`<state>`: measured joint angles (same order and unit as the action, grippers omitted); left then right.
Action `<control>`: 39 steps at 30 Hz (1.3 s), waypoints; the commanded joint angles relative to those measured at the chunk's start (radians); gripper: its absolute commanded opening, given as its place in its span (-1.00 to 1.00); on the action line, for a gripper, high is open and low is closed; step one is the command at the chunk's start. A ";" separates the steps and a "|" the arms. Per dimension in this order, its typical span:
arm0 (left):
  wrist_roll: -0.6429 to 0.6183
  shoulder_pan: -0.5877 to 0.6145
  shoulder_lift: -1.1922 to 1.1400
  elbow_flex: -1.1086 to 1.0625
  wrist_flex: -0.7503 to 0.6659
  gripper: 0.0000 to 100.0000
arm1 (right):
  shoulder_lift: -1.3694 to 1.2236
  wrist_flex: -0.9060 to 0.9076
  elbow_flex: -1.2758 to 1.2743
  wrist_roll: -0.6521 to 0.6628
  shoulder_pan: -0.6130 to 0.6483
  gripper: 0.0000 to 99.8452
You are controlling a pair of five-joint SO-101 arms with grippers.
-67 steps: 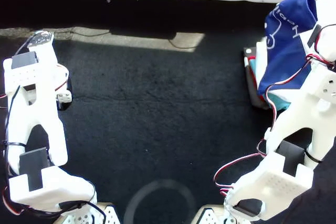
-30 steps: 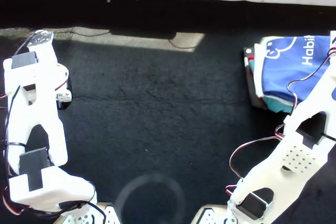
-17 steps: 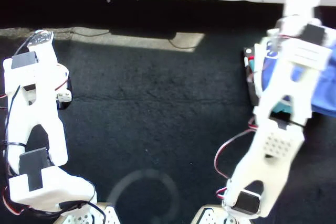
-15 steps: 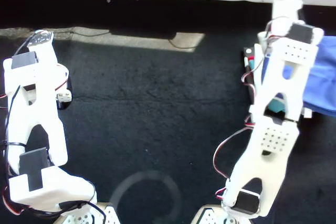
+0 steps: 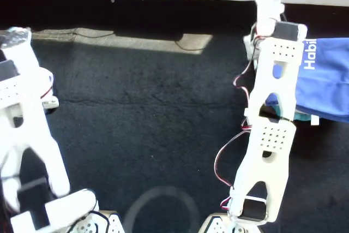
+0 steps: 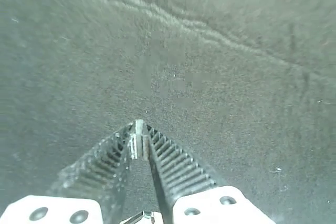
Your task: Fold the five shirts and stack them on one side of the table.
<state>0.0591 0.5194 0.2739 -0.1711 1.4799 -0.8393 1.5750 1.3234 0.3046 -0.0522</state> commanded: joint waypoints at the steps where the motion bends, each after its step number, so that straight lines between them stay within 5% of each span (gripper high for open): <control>1: 0.021 0.002 0.176 -0.012 0.005 -0.98 | 0.145 0.061 0.162 -0.068 0.010 -0.89; 8: 0.215 -0.062 0.363 -0.199 0.011 -0.97 | 0.354 0.193 0.246 -0.071 0.007 -0.90; 12: 0.213 -0.130 0.467 -0.351 0.011 -0.97 | 0.605 0.196 0.051 -0.087 0.056 -0.90; 18: 0.216 -0.203 0.708 -0.582 0.003 -0.97 | 1.216 0.191 -0.734 -0.172 0.222 -0.90; 26: 0.218 -0.220 1.059 -0.970 0.002 -0.97 | 1.756 -0.025 -1.879 -0.170 0.191 -0.90; 35: 0.218 -0.225 1.534 -1.317 -0.172 -0.98 | 2.278 -0.420 -2.601 -0.176 0.197 -0.89; 39: 0.213 -0.226 1.537 -1.445 -0.189 -0.98 | 2.528 -0.484 -2.887 -0.178 0.197 -0.89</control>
<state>0.2693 0.3122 1.7960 -1.5597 1.3157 1.5159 1.1393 -1.3817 0.1373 0.1519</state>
